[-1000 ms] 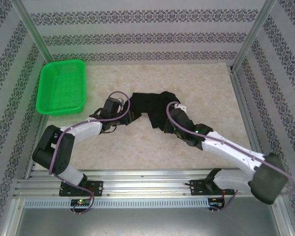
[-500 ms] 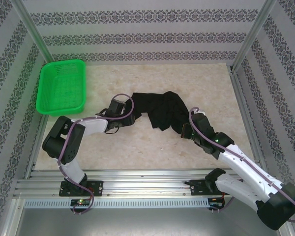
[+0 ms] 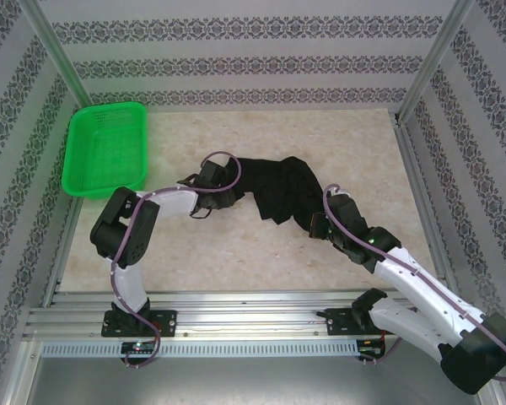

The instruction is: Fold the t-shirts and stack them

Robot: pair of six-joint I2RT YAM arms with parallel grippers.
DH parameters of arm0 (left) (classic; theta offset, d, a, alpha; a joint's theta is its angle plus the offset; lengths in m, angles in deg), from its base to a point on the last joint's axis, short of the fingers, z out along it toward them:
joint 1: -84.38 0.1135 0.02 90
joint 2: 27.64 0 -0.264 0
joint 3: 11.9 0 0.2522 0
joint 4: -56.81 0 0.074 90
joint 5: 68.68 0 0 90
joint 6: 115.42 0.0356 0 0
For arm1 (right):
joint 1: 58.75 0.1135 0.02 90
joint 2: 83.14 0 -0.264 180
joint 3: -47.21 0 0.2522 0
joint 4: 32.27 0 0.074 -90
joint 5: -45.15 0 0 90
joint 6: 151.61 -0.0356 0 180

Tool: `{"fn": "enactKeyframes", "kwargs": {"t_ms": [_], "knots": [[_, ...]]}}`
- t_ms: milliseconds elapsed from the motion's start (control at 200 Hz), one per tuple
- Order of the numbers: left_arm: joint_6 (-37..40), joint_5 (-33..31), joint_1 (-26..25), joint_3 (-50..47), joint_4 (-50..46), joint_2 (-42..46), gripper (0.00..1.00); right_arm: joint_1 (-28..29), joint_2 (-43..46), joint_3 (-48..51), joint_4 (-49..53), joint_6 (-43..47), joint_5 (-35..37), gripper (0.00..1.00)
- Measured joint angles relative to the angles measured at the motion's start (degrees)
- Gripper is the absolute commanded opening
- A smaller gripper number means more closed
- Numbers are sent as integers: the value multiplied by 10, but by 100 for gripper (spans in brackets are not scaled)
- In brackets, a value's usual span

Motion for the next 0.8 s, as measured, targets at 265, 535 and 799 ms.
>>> {"fn": "enactKeyframes", "kwargs": {"t_ms": [265, 535, 799], "knots": [[52, -44, -10, 57, -48, -41, 21, -14, 5, 0, 0, 11, -3, 0], [102, -55, -10, 75, -76, -42, 0, -46, -2, 1, -9, 17, -21, 0], [118, -32, -10, 53, -156, 66, 0, -85, -22, -11, -14, 43, -37, 0]]}}
